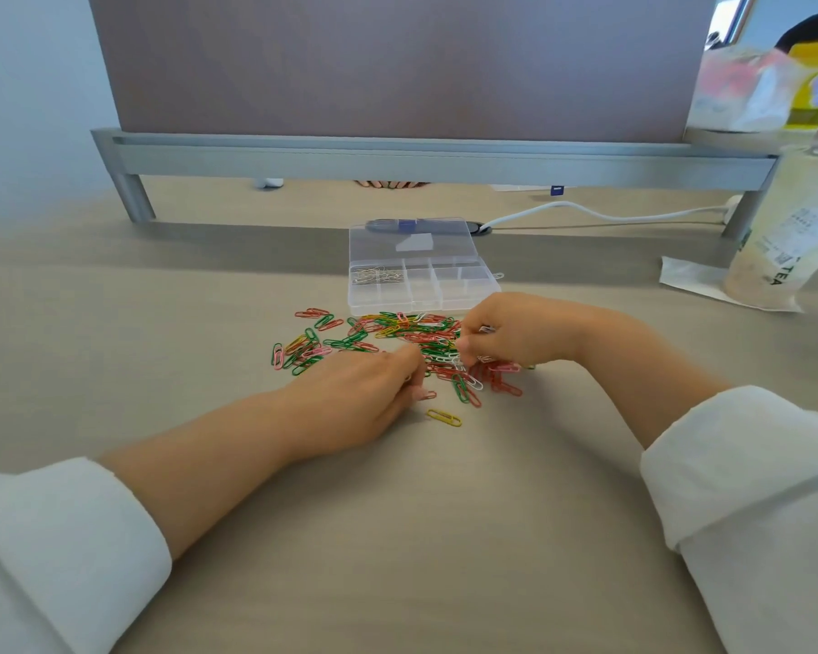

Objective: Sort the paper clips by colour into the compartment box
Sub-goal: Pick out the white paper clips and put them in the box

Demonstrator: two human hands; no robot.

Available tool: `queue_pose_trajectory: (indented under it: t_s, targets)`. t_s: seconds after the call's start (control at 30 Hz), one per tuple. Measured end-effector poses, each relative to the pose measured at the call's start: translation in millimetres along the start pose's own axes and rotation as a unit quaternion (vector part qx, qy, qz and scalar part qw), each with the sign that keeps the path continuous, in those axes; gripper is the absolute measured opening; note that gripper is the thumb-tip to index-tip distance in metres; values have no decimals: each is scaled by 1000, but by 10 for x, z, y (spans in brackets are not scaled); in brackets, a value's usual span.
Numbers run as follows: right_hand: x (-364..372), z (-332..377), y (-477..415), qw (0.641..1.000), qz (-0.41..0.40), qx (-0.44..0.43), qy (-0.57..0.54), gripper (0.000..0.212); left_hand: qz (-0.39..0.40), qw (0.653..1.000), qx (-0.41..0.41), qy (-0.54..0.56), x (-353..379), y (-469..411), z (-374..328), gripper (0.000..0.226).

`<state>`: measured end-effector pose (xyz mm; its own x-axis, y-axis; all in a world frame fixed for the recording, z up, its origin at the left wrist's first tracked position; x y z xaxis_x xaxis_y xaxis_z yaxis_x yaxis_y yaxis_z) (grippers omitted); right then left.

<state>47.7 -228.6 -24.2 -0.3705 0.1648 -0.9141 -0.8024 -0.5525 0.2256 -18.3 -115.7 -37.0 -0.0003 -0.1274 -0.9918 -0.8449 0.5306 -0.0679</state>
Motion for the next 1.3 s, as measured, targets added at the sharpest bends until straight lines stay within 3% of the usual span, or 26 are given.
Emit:
queue_pose_trajectory:
  t_s: [0.23,0.37,0.63,0.8,1.03,1.2,1.3]
  targets:
    - [10,24,45,999,29,16,22,16,-79,994,-32,69,-69,-2,141,2]
    - [23,77,33,999,28,12,33,11,-85,994,-23,67,-104,-2,125,34]
    - [48,94,43,997,45,6,55,14,-120,987,-12,109,-101,8,210,19]
    - [71,110,68,995,71,12,62,14,-141,986,-8,94,-119,-8,217,34]
    - [-3,-7,28,997,25,23,-72,10,-119,991,-29,53,-130,-162,177,46]
    - [-57,-154,10,989,-7,50,-142,26,-106,992,-71,14,-185,-409,128,27]
    - [-112,-204,-8,989,-45,38,-139,31,-72,994,-75,-18,-167,-560,62,28]
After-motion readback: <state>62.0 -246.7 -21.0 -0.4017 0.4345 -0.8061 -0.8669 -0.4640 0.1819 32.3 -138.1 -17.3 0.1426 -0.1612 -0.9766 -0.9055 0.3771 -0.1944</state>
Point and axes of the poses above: each hand's wrist, its own y-axis away from the middle knuckle, its own x-axis out of the palm, z = x × y, the point moved 7 cm from there along -y, towards the middle knuckle, and after that the axes turned 4 degrees about z, right-handed, at the moved point
